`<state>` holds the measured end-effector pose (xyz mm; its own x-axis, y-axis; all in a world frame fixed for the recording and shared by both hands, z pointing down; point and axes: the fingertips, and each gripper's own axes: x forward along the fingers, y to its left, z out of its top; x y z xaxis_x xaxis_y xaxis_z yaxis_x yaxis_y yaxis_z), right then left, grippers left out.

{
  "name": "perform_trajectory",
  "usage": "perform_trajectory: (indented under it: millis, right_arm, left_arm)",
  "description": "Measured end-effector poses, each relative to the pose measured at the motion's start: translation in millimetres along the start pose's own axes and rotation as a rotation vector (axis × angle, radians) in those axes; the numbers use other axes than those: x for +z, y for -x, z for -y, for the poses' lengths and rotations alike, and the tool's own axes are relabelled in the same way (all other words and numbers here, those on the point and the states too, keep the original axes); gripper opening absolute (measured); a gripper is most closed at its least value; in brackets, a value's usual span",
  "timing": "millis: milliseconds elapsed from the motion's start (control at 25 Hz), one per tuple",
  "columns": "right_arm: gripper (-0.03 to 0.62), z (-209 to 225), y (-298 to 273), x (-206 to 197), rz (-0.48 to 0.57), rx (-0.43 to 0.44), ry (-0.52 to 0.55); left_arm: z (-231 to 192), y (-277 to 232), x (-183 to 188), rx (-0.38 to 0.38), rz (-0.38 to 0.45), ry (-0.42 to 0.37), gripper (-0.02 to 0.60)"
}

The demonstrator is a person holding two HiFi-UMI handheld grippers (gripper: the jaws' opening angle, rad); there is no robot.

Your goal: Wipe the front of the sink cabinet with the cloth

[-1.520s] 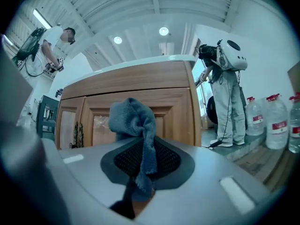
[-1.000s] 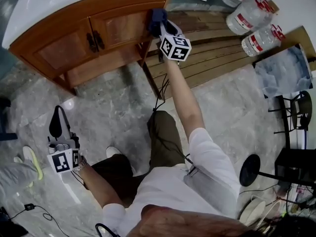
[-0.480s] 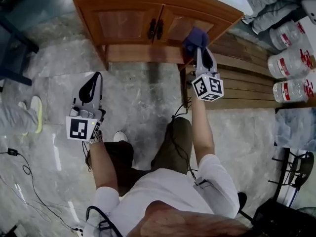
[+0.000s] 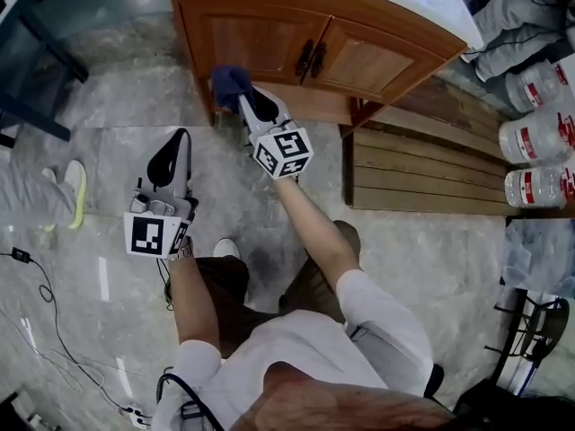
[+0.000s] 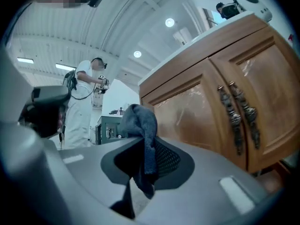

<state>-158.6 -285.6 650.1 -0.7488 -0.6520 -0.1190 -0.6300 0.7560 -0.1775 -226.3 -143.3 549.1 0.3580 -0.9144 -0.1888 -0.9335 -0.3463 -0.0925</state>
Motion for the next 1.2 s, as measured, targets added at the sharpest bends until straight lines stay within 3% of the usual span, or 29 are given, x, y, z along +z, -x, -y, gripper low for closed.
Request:
perform_trajectory:
  millis: [240,560,840,1200]
  right_arm:
    - [0.074,-24.2,-76.4,-24.4,-0.053,0.060,0.024]
    - [0.074,0.8,-125.0,-50.4,-0.136,0.007,0.092]
    - [0.075,19.9,-116.8,-45.6,-0.111,-0.040,0.089]
    - [0.075,97.2,-39.2,-37.5,-0.074,-0.189,0.106]
  left_arm:
    - [3.4,-1.0,6.9,0.012,-0.003,-0.076,-0.003]
    - [-1.1,3.0,12.7,0.045,-0.010,-0.071,-0.003]
    - [-5.9,4.0,13.2,0.050,-0.015,-0.073,-0.003]
    - [-1.3,-0.1,6.1,0.014,-0.014,-0.081,-0.003]
